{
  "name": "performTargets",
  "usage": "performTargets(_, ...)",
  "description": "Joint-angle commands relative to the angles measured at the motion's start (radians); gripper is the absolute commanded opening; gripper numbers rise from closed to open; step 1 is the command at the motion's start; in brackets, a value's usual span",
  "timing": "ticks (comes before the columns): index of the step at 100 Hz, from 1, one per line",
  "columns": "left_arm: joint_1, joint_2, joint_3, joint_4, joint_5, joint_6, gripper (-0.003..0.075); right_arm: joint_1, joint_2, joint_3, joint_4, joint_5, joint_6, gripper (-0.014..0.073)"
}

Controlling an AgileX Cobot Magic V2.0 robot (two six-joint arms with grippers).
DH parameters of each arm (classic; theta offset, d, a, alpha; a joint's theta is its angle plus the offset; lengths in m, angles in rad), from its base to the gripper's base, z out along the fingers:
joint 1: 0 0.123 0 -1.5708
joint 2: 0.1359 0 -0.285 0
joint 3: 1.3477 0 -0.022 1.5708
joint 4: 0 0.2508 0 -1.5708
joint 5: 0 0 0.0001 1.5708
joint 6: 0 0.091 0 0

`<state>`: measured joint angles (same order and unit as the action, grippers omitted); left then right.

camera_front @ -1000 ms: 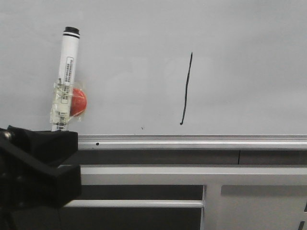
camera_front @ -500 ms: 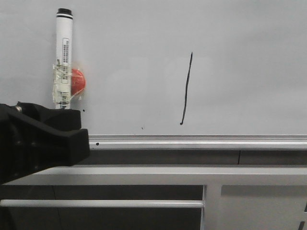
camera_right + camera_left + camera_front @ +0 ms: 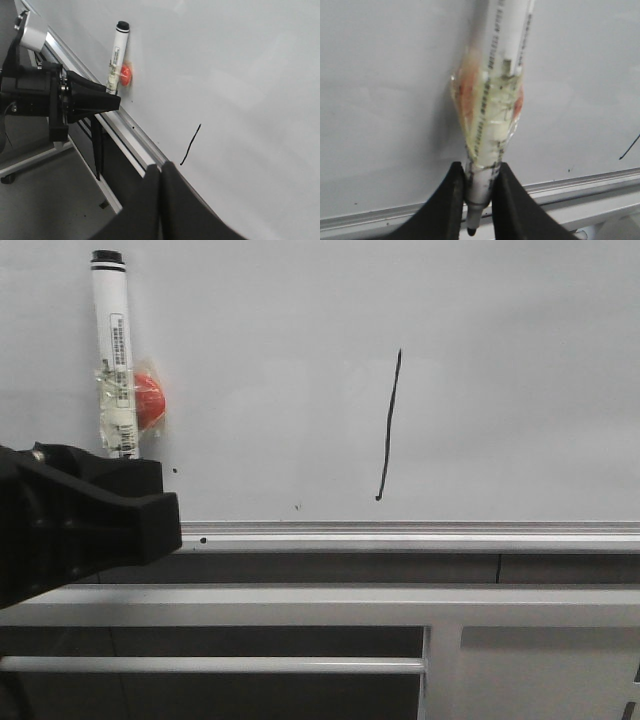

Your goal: Write number 1 on whiteboard

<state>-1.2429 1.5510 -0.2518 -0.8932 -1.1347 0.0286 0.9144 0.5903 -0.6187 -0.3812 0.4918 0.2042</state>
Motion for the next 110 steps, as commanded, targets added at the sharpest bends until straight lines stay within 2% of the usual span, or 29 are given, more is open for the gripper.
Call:
performTargets(1,0.004,-0.019,-0.02,0.015,-0.251,-0.011,-0.002,-0.008,0.0,-0.026,-0.023,-0.077,-0.001,-0.006)
performTargets(63,0.004,-0.019,-0.02,0.015,-0.251,-0.011,-0.0014,-0.008,0.0,-0.026,-0.023,-0.084,-0.001,-0.006)
performTargets(73,0.004,-0.019,-0.02,0.015,-0.251,-0.007,0.006,-0.008,0.0,-0.026,-0.023,-0.084,-0.001,-0.006)
performTargets(93,0.004,-0.019,-0.02,0.016,-0.251,-0.007,0.034,-0.008,0.0,-0.026,-0.023,-0.084,-0.001,-0.006)
performTargets(100,0.004,-0.019,-0.018,0.014,-0.251,-0.005,0.0372,-0.008,0.0,-0.026,-0.023,-0.084,-0.001,-0.006)
performTargets(110,0.004,-0.019,-0.018,0.014,-0.251,-0.005,0.0372,-0.008,0.0,-0.026,-0.023,-0.084,-0.001,-0.006)
